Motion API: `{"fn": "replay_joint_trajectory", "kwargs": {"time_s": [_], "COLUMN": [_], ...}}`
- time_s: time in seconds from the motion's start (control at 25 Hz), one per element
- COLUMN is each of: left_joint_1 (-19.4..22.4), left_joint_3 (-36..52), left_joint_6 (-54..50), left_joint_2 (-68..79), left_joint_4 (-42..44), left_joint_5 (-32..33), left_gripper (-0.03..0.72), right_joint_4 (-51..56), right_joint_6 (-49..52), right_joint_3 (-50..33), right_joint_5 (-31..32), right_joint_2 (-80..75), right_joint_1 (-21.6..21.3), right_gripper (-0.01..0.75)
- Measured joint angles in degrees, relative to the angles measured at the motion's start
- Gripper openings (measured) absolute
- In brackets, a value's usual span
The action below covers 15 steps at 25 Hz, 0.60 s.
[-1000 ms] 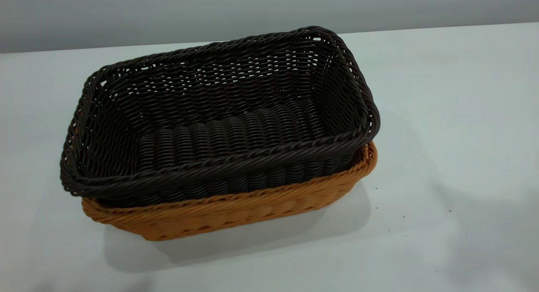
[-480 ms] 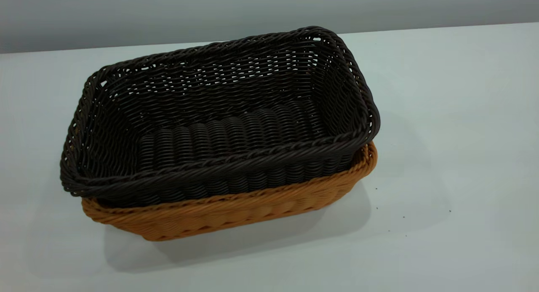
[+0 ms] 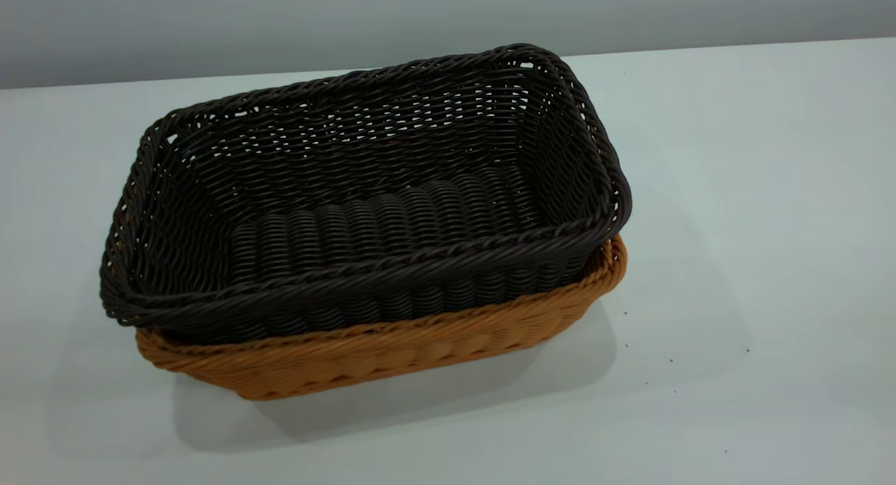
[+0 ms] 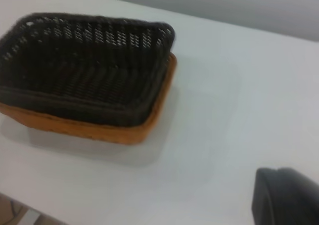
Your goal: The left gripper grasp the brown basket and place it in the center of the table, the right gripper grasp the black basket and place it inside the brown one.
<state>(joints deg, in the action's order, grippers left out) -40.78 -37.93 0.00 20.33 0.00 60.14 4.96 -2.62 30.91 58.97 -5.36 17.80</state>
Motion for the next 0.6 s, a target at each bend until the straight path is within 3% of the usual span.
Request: {"fn": "replay_joint_trajectory", "kwargs": {"time_s": [0.16,0.6], "left_joint_1": [0.0,0.0], "left_joint_3": [2.4,10.92], "left_joint_6": [0.0,0.0], "left_joint_2": [-2.3,-11.76], "left_joint_4": [0.42,-2.59], "left_joint_5": [2.11,0.18], "left_gripper": [-0.001,-0.001], "right_joint_4": [-0.19,-1.16], "right_joint_6": [2.62,-0.25], "right_joint_3": [-2.48,-3.19], "right_joint_5": [0.94,1.77], "right_joint_2": [3.92,5.1], "right_joint_1": [-0.05,-0.05], "right_gripper": [0.004,0.004]}}
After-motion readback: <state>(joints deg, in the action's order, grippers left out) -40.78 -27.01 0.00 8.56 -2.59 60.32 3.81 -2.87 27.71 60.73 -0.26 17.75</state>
